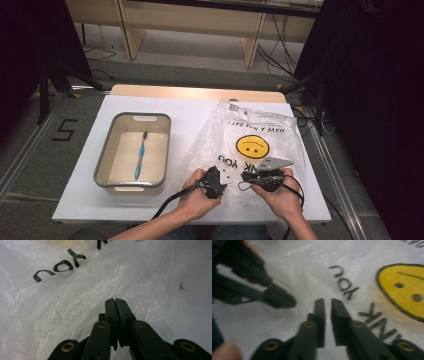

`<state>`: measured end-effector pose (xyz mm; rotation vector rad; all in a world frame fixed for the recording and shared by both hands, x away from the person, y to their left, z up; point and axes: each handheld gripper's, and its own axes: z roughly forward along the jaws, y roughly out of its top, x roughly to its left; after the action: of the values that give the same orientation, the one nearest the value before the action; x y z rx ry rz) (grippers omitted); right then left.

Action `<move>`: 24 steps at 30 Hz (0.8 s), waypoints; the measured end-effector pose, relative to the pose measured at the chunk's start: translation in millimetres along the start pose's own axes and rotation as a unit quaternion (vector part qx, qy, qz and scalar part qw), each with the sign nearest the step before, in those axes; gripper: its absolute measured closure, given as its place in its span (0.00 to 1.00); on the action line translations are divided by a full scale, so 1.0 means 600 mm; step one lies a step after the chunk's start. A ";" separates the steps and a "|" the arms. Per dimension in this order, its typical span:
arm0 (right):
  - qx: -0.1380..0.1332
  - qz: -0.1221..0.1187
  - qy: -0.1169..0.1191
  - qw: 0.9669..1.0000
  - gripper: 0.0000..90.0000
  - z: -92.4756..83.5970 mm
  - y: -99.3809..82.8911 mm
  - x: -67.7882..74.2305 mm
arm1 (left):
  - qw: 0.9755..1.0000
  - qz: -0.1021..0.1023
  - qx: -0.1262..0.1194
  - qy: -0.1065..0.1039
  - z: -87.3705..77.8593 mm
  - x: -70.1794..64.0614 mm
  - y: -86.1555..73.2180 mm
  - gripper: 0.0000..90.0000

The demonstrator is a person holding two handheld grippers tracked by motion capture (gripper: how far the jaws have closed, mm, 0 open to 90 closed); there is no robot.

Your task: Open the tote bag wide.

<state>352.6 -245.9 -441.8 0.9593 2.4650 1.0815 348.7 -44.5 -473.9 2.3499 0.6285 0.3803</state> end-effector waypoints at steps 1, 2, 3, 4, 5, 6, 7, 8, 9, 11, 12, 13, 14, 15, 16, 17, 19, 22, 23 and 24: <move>0.019 -0.018 0.012 1.000 0.70 0.006 0.003 0.008 | 1.000 0.000 0.000 0.000 0.001 0.000 -0.001 0.98; 0.023 -0.030 0.015 0.999 0.63 0.011 0.004 0.011 | 1.000 0.000 0.000 0.000 0.001 0.000 -0.001 0.98; 0.023 -0.030 0.015 0.999 0.63 0.011 0.004 0.011 | 1.000 0.002 0.002 0.001 0.001 0.000 -0.002 0.98; 0.048 -0.043 0.026 0.998 0.49 0.026 0.003 0.015 | 1.000 0.001 0.002 0.002 0.002 0.000 -0.002 0.98; 0.061 -0.049 0.030 0.996 0.45 0.034 0.000 0.015 | 1.000 -0.001 0.003 0.003 0.002 0.001 -0.004 0.98; 0.061 -0.049 0.030 0.996 0.45 0.034 0.000 0.015 | 1.000 -0.001 0.003 0.003 0.002 0.001 -0.004 0.98; 0.072 -0.055 0.032 0.995 0.44 0.042 -0.003 0.016 | 1.000 -0.002 0.001 0.004 0.002 0.001 -0.005 0.98; 0.084 -0.055 0.035 0.994 0.43 0.049 -0.006 0.016 | 1.000 -0.002 0.002 0.005 0.002 0.002 -0.005 0.98; 0.092 -0.054 0.036 0.994 0.46 0.061 -0.011 0.015 | 1.000 -0.003 0.001 0.005 0.002 0.002 -0.005 0.98; 0.102 -0.050 0.035 0.993 0.59 0.065 -0.014 0.012 | 1.000 -0.004 0.005 0.004 0.004 0.003 -0.006 0.97; 0.104 -0.041 0.031 0.993 0.65 0.065 -0.014 0.010 | 1.000 -0.004 0.005 0.004 0.004 0.003 -0.006 0.97; 0.104 -0.033 0.030 0.994 0.70 0.064 -0.014 0.008 | 1.000 -0.002 0.010 0.003 0.006 0.002 -0.008 0.97; 0.104 -0.033 0.030 0.994 0.70 0.064 -0.014 0.008 | 1.000 -0.002 0.010 0.003 0.006 0.002 -0.008 0.96; 0.098 -0.019 0.027 0.995 0.79 0.062 -0.015 0.003 | 1.000 -0.001 0.014 0.002 0.008 0.001 -0.010 0.96; 0.098 -0.019 0.027 0.995 0.79 0.062 -0.015 0.003 | 1.000 -0.001 0.014 0.002 0.008 0.001 -0.010 0.96; 0.099 -0.012 0.026 0.995 0.85 0.062 -0.015 -0.001 | 1.000 -0.001 0.012 0.002 0.009 0.000 -0.010 0.96; 0.101 -0.009 0.026 0.994 0.90 0.064 -0.017 -0.004 | 1.000 -0.001 0.013 0.001 0.009 0.000 -0.010 0.96; 0.101 -0.001 0.027 0.995 0.93 0.064 -0.017 -0.004 | 1.000 0.001 0.014 0.002 0.009 0.000 -0.011 0.96; 0.100 0.000 0.025 0.995 0.97 0.065 -0.017 -0.006 | 1.000 0.001 0.013 0.003 0.009 -0.001 -0.011 0.96; 0.100 0.000 0.025 0.995 0.97 0.065 -0.017 -0.006 | 1.000 0.001 0.013 0.003 0.009 -0.001 -0.011 0.96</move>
<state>370.0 -232.2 -475.9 0.9994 2.6525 0.8819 348.3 -43.2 -482.4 2.3751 0.6370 0.3816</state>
